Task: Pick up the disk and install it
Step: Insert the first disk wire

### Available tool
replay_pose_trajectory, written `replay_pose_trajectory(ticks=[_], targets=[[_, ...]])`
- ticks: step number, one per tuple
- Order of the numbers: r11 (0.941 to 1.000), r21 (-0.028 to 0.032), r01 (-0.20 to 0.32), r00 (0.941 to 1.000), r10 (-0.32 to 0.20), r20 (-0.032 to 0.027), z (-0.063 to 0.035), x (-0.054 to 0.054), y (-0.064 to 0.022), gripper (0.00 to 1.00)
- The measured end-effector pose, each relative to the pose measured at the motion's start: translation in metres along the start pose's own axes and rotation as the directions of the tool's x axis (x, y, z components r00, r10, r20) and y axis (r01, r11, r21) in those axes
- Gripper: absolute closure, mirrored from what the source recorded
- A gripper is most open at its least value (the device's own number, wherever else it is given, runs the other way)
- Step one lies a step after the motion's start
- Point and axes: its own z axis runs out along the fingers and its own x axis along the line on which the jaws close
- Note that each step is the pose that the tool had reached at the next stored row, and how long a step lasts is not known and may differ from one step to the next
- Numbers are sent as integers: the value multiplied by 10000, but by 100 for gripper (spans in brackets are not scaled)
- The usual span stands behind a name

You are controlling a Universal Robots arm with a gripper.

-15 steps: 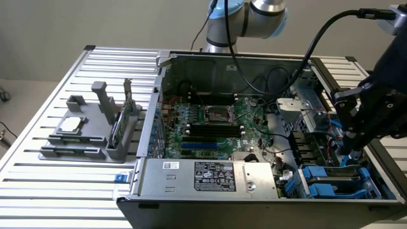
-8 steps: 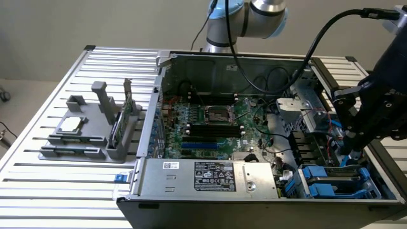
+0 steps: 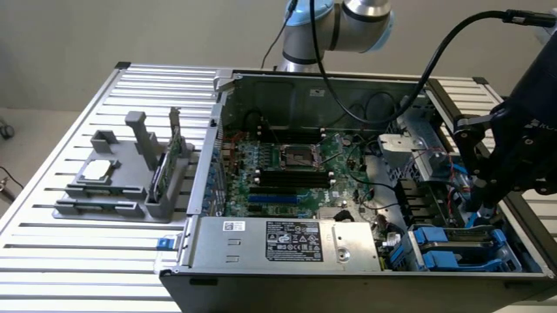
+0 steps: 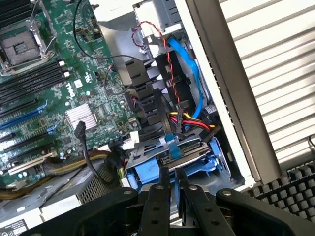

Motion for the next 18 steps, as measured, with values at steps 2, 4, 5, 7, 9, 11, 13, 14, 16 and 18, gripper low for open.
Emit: replay_pose_trajectory(ticks=[2, 4, 5, 7, 9, 11, 13, 14, 16, 18], targets=[[9996, 14, -281, 9996, 281, 7, -1, 0, 0, 81], [9987, 23, -506, 9987, 505, 12, -1, 0, 1, 81], [9982, 26, -605, 9982, 605, 15, 0, -1, 1, 81], [9970, 34, -779, 9970, 779, 19, 0, -4, 5, 81], [9958, 40, -919, 9958, 919, 23, 0, -8, 10, 81], [9947, 44, -1023, 9948, 1023, 26, 1, -15, 17, 81], [9938, 47, -1111, 9938, 1110, 28, 2, -24, 25, 81], [9933, 50, -1154, 9933, 1154, 29, 1, -29, 30, 81], [9922, 54, -1245, 9922, 1245, 31, 2, -39, 39, 81], [9911, 57, -1326, 9912, 1326, 34, 3, -50, 49, 81]])
